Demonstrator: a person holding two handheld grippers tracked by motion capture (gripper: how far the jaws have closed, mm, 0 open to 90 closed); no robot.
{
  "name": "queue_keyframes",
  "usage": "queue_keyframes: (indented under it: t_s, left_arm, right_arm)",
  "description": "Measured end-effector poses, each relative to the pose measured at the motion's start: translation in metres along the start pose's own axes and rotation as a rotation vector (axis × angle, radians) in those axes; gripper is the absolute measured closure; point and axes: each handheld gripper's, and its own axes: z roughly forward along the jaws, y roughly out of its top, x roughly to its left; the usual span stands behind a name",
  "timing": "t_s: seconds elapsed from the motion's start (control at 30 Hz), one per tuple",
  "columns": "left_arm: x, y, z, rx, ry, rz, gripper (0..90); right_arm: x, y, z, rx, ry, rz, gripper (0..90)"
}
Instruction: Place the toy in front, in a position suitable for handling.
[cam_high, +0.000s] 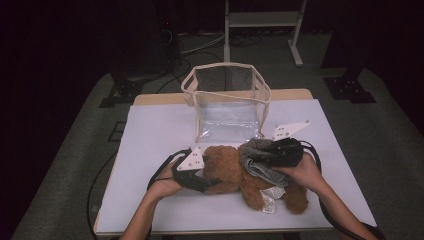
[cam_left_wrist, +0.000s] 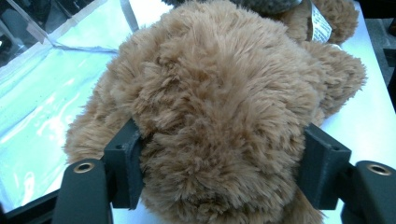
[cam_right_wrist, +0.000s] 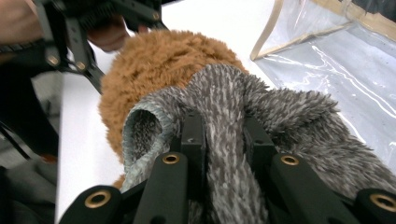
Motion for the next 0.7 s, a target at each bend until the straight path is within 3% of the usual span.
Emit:
queue_keyframes:
  t_s: [0.2, 0.3, 0.47, 0.6, 0.7]
  left_arm:
    - [0.001, -0.003, 0.005, -0.007, -0.006, -0.024, 7.3]
    - [-0.002, -0.004, 0.011, 0.002, 0.002, -0.008, 4.6]
    - [-0.001, 0.003, 0.005, 0.007, 0.027, 0.002, 30.3]
    - [0.003, 0.011, -0.006, -0.006, 0.016, -0.002, 36.2]
    - [0.004, 0.013, -0.013, 0.03, 0.017, 0.021, 36.3]
  right_arm:
    - [-0.004, -0.012, -0.006, -0.003, 0.007, 0.016, 74.4]
    - [-0.003, -0.017, -0.007, -0.022, 0.015, 0.036, 74.4]
    - [-0.003, -0.015, -0.006, -0.029, 0.009, 0.039, 74.2]
    - [-0.001, -0.001, 0.0, -0.03, 0.022, 0.022, 73.9]
    - [0.003, 0.008, 0.012, -0.04, 0.047, 0.004, 73.7]
